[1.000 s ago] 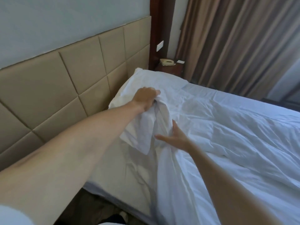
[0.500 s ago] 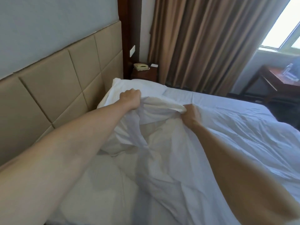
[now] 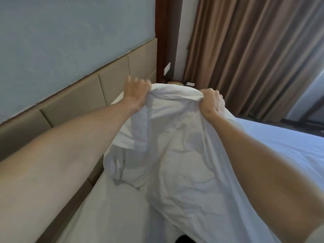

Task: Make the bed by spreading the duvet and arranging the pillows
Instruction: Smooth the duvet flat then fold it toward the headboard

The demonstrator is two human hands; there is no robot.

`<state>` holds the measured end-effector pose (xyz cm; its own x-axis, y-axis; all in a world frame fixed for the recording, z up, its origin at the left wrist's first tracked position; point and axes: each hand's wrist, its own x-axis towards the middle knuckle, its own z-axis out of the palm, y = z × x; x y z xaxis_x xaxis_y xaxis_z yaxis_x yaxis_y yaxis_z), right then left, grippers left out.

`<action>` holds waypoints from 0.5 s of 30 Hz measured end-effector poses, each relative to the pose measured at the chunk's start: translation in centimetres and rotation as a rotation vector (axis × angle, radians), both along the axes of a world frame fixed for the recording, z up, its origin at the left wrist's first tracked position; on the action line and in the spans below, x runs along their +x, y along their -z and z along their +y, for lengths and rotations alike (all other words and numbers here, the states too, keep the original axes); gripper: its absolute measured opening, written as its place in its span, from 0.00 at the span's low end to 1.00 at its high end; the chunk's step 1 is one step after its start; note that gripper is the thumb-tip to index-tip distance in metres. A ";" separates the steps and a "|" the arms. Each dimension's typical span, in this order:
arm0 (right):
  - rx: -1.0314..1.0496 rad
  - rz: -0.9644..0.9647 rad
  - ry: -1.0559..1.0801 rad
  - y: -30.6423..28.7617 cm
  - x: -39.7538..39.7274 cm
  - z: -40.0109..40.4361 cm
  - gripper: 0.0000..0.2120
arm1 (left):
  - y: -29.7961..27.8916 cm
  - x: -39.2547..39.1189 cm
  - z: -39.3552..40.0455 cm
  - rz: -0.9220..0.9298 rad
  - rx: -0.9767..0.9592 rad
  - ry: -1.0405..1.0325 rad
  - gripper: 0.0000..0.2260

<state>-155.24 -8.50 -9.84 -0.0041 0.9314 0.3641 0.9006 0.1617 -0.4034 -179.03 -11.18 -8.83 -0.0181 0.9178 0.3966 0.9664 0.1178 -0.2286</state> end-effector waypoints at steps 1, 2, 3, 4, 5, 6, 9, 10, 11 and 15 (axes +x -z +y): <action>0.005 0.014 -0.001 0.5 0.0 1.8 0.12 | 0.1 -0.1 1.4 0.050 -0.003 0.003 0.09; 0.010 0.023 -0.003 1.1 -0.2 3.7 0.12 | 0.2 -0.1 3.0 0.089 -0.008 -0.001 0.08; 0.008 0.029 -0.003 1.7 -0.4 5.7 0.11 | 0.4 -0.2 4.6 0.118 -0.014 -0.011 0.09; 0.004 0.039 -0.001 2.3 -0.7 7.8 0.11 | 0.6 -0.3 6.3 0.134 -0.020 -0.029 0.10; -0.001 0.057 0.001 2.9 -0.9 10.0 0.11 | 0.8 -0.5 8.0 0.138 -0.029 -0.040 0.10; -0.006 0.071 0.002 3.5 -1.1 12.1 0.11 | 0.9 -0.5 9.8 0.144 -0.040 -0.045 0.10; -0.009 0.088 0.007 5.2 -0.4 18.9 0.11 | 1.2 0.4 16.2 0.193 -0.078 -0.049 0.10; -0.004 0.074 0.011 5.6 0.1 20.8 0.11 | 1.4 1.1 18.2 0.202 -0.096 -0.052 0.10; -0.003 0.056 0.014 6.1 0.8 22.9 0.10 | 1.7 1.8 20.4 0.206 -0.111 -0.053 0.10; -0.054 -0.008 0.025 9.4 3.0 30.5 0.08 | 5.0 3.6 26.9 0.299 -0.175 -0.032 0.16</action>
<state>-152.27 22.03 -19.20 0.0165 0.9496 0.3130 0.9073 0.1173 -0.4038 -175.43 15.74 -13.86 0.0452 0.9732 0.2257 0.8500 0.0812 -0.5204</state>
